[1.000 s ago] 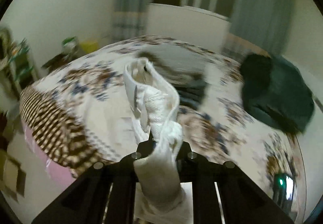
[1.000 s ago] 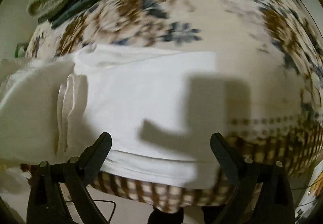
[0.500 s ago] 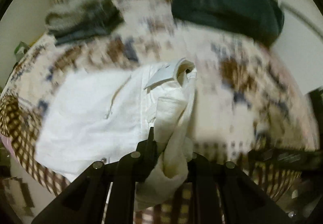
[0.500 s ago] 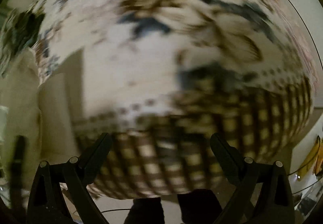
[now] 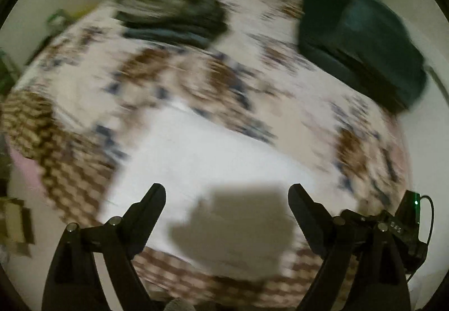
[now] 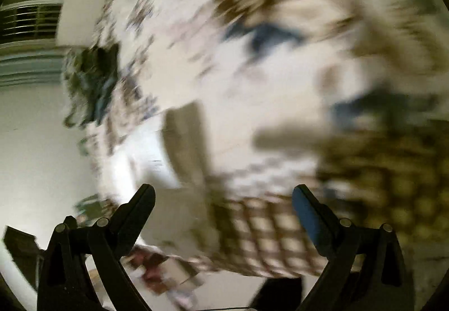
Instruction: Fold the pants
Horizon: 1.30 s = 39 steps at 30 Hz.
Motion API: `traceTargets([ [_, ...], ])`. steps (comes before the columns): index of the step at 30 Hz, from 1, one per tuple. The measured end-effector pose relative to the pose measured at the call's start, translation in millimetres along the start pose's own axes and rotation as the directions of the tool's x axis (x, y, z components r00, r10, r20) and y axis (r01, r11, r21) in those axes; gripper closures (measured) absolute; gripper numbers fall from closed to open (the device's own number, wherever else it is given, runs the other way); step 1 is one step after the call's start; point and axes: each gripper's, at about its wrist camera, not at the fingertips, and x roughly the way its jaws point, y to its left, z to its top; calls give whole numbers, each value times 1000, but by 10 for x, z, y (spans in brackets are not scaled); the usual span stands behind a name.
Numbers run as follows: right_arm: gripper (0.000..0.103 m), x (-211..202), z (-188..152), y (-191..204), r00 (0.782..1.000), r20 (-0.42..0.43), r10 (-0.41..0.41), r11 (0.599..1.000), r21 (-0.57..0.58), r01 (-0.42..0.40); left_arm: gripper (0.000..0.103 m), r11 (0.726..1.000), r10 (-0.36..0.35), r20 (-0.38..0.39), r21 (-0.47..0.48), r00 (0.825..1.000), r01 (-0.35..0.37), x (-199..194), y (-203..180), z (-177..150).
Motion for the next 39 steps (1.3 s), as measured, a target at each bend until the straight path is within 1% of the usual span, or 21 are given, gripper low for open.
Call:
traceTargets([
  [3, 3, 611, 184, 159, 993, -75, 90, 996, 1, -90, 14, 989, 147, -10, -21, 989, -147, 165, 447, 194],
  [5, 3, 963, 203, 221, 984, -129, 126, 992, 26, -124, 14, 982, 188, -19, -32, 982, -188, 256, 625, 270],
  [6, 15, 1062, 199, 262, 980, -138, 141, 990, 33, -138, 14, 977, 207, -29, -37, 978, -208, 315, 717, 320],
  [7, 75, 1094, 199, 305, 980, -122, 154, 988, 28, -152, 14, 977, 210, -33, -36, 977, -211, 366, 757, 352],
  [8, 89, 1079, 181, 363, 983, -99, 157, 988, 16, -157, 14, 977, 212, -37, -30, 977, -213, 425, 786, 400],
  [9, 90, 1046, 144, 431, 987, -100, 127, 992, -4, -128, 14, 977, 212, -41, -26, 976, -213, 464, 807, 430],
  [13, 91, 555, -32, 604, 996, 6, 90, 991, -105, -88, 14, 987, 161, -67, -9, 985, -162, 731, 734, 647],
  [17, 91, 210, -55, 459, 998, 57, 30, 995, -99, -24, 14, 995, 99, -109, 16, 989, -98, 1118, 552, 859],
  [20, 91, 207, -11, 213, 999, 50, -15, 997, -76, 18, 14, 993, 99, -163, 85, 982, -86, 1500, 363, 956],
  [22, 91, 260, 24, 76, 998, 43, -36, 997, -68, 39, 14, 986, 138, -239, 128, 961, -110, 1849, 334, 940],
  [24, 91, 349, 91, -42, 995, 44, -86, 994, -58, 89, 6, 994, 93, -305, 85, 948, -70, 2100, 453, 874],
  [25, 87, 415, 130, -126, 994, 34, -105, 994, -22, 105, 3, 998, 62, -324, 43, 944, -51, 2161, 548, 853],
  [26, 83, 494, 171, -215, 996, 0, -89, 996, 21, 89, 3, 1000, 28, -331, 0, 943, -29, 2164, 625, 848],
  [27, 73, 502, 187, -282, 997, -19, -72, 996, 51, 72, 3, 999, -11, -332, -42, 943, -4, 2114, 704, 844],
  [28, 59, 453, 185, -297, 998, -26, -51, 996, 73, 53, 3, 999, -17, -326, -50, 945, 1, 2051, 736, 842],
  [30, 46, 303, 106, -244, 999, -6, -49, 996, 73, 49, 3, 999, -13, -278, -33, 961, 4, 1784, 783, 809],
  [33, 45, 3, -152, -181, 999, 32, -36, 996, 84, 33, 3, 1000, -5, -230, -1, 973, 5, 1428, 816, 644],
  [34, 45, -21, -240, -186, 999, 18, -33, 994, 107, 30, 3, 1000, 5, -219, 12, 976, -3, 1314, 827, 552],
  [37, 46, 133, -479, -292, 994, -78, -81, 976, 195, 95, 3, 998, 38, -214, 57, 976, -26, 1104, 852, 281],
  [38, 48, 191, -540, -321, 993, -72, -92, 971, 216, 106, 3, 997, 46, -219, 67, 975, -32, 1089, 863, 228],
  [39, 68, 209, -594, -339, 994, -40, -100, 968, 229, 107, 3, 997, 46, -233, 73, 971, -29, 1090, 880, 162],
])
